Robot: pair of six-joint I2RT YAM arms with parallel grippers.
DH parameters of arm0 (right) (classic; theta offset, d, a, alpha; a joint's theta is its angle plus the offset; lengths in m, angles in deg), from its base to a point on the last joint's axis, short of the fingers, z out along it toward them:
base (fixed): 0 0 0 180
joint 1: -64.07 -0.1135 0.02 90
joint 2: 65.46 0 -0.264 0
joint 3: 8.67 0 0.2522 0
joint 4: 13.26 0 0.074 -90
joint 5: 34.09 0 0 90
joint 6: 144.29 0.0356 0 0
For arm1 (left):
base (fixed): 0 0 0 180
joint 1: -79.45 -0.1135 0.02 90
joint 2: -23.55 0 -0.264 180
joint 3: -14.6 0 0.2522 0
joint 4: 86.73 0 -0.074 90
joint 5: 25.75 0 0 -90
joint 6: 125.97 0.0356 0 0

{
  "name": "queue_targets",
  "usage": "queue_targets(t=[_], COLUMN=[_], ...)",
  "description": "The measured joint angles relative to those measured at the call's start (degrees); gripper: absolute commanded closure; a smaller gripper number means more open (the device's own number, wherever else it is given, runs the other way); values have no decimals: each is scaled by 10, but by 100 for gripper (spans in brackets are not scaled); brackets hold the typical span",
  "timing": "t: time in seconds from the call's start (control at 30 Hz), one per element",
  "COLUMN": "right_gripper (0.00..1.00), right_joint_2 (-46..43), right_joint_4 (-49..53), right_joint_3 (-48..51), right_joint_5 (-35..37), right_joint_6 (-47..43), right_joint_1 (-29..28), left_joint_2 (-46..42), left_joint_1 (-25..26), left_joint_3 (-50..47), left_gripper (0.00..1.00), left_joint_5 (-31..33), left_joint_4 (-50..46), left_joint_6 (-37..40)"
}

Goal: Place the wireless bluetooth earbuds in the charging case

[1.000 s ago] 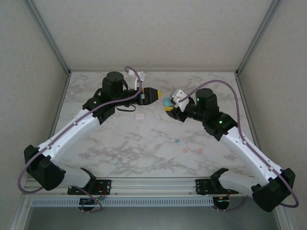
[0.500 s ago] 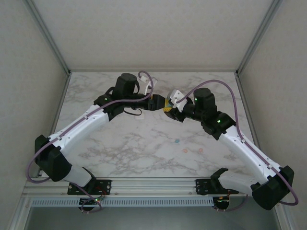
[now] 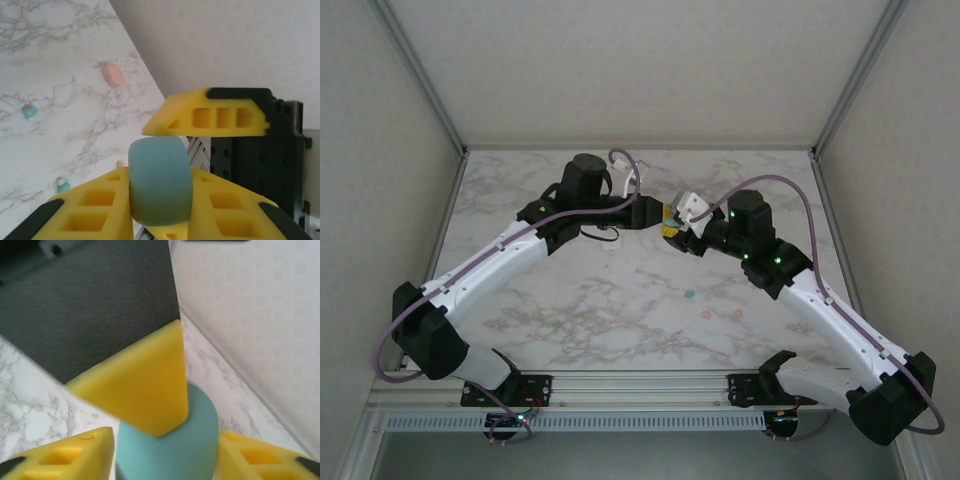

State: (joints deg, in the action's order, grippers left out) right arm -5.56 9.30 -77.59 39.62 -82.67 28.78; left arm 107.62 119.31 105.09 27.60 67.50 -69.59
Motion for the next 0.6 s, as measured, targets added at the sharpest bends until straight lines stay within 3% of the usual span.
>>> queue_targets(t=[0.1,0.3,0.6], right_gripper=[34,35,35], right_joint_2=[-41,-54,-25], right_joint_4=[-59,-127,-181], right_joint_3=[52,92,88], right_joint_5=[0,-97,-223], right_joint_6=[3,49,67], right_joint_1=[10,121,127], left_joint_2=[-13,-43,-53], left_joint_1=[-5,-18,-21], left_joint_3=[-30,-86,-97], left_gripper=[89,87,86], left_joint_5=[9,9,-5], left_joint_4=[37,126,189], left_joint_6=[-37,-130,-196])
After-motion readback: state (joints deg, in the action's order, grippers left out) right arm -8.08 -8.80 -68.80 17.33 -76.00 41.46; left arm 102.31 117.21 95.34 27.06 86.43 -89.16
